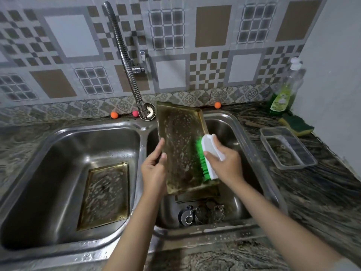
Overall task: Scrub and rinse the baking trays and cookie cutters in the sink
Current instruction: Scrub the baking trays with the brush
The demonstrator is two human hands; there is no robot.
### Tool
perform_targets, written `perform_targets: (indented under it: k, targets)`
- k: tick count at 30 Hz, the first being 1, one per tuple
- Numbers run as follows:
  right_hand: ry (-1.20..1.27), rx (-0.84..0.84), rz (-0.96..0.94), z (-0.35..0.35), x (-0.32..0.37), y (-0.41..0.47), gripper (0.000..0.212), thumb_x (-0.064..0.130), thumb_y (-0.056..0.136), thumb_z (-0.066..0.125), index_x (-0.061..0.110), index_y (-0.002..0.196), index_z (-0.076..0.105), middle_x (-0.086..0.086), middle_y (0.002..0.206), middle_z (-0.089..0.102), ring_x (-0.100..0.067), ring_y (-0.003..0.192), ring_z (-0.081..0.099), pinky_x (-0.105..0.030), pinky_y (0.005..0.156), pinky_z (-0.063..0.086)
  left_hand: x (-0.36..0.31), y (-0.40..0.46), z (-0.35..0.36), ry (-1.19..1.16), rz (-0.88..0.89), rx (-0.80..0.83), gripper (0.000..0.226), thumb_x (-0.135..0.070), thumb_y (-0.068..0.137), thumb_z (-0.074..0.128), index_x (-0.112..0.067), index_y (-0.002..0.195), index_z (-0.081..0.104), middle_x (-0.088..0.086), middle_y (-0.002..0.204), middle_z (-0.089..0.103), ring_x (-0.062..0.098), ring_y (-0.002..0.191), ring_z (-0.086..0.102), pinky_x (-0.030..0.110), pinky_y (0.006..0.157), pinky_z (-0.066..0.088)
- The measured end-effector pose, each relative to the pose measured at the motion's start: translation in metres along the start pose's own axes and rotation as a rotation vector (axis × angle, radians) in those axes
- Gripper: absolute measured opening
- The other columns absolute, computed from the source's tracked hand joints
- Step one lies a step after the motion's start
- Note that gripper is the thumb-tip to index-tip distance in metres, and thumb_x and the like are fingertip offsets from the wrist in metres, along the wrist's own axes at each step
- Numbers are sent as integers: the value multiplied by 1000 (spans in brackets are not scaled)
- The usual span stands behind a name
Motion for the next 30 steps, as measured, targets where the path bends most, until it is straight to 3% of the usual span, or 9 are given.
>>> perform_targets:
  k: [2,4,7,11,16,18,21,26,30]
  targets:
    - [-19,-60,40,-7,5,25,59,28,82,72,23,135,49,-4,124,62,-2,101,52,-18,83,43,13,-9,3,-20,-90,37,44,6,93,48,-31,108,67,-4,125,61,5,117,56,32,108,40]
    - [-26,-117,66,-18,11,45,58,30,82,72,21,135,50,-3,124,62,-1,99,50,-16,81,41,21,-14,5,-11,-129,47,44,5,93,49,-33,105,68,-8,119,63,10,120,55,39,109,38]
    - [-25,-86,69,-19,9,39,60,27,82,72,19,136,48,-1,122,62,-2,101,51,-14,81,40,20,-5,7,2,-117,36,42,5,93,49,-29,111,65,-9,119,62,8,118,55,35,109,38]
    - [-15,182,31,-9,-10,-12,63,26,78,76,27,135,47,11,119,57,-1,100,56,-2,74,41,20,20,-13,-14,-141,-135,39,5,93,48,-14,126,59,1,131,57,10,115,54,25,102,40]
    - [22,101,-14,-53,-7,-7,66,26,77,76,38,135,45,17,131,47,-1,116,50,-18,90,48,35,36,-38,22,-224,-223,39,4,95,45,-11,129,56,1,136,53,10,118,50,28,109,34]
    - [14,131,-15,-60,-5,-2,64,30,76,76,44,131,45,18,132,48,2,117,48,-21,95,44,39,37,-42,31,-238,-208,40,6,94,45,-9,129,57,3,138,52,9,117,49,26,108,35]
    - [-136,216,20,-56,-9,-2,64,41,74,74,47,131,45,13,123,53,3,94,52,-19,83,38,43,32,-41,-11,-288,-156,42,8,93,44,-12,128,58,3,138,52,11,116,51,23,101,38]
    - [70,219,78,-33,-13,-14,54,28,77,75,50,119,52,-3,138,47,-14,125,46,-21,98,34,49,26,-29,15,-311,-15,50,9,92,42,-31,107,69,0,136,54,21,130,45,38,114,30]
    - [169,178,48,-29,-9,-16,49,13,83,70,47,117,56,-4,135,50,-8,120,48,-2,85,38,49,21,-20,53,-316,69,49,6,94,42,-33,105,69,1,137,54,20,131,44,40,114,30]
Point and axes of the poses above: each hand's wrist, its own y-axis towards the middle knuckle, its own z-axis out of the palm, x = y × z, the point moved 5 cm from there along y, towards the middle knuckle
